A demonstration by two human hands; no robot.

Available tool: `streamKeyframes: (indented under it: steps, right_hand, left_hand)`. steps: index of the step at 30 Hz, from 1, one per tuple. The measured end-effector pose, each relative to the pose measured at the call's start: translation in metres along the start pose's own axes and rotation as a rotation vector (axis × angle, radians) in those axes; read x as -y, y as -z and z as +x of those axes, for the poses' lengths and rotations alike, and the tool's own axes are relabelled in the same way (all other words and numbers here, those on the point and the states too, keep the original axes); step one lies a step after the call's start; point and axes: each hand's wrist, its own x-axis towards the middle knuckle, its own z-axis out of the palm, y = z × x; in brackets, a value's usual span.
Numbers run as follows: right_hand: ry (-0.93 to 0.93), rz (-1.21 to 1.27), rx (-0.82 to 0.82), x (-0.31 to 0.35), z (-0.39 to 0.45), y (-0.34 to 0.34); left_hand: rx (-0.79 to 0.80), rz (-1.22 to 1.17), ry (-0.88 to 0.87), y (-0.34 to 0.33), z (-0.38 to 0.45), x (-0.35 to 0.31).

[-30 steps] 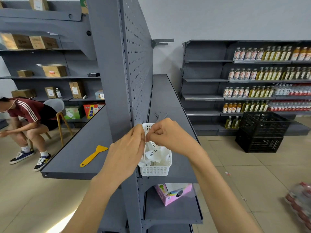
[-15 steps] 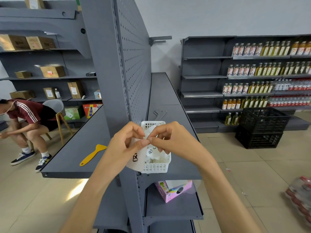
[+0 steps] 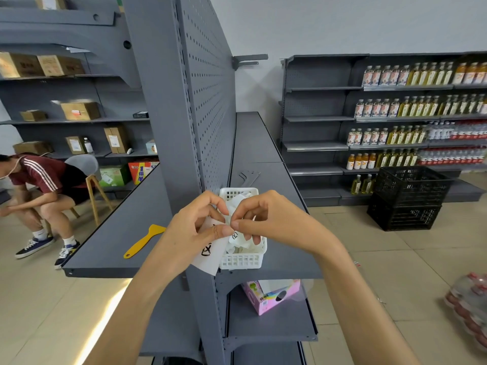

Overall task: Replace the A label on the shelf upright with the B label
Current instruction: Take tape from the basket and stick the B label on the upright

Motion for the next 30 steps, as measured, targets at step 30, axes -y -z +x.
streamKeyframes:
  steps: [30]
  right_hand:
    - [-0.107,-0.153,-0.141,0.002,0.008,-0.012]
  left_hand:
    - [-0.092,0.942,-0.272,-0.016,-0.004,-0.003]
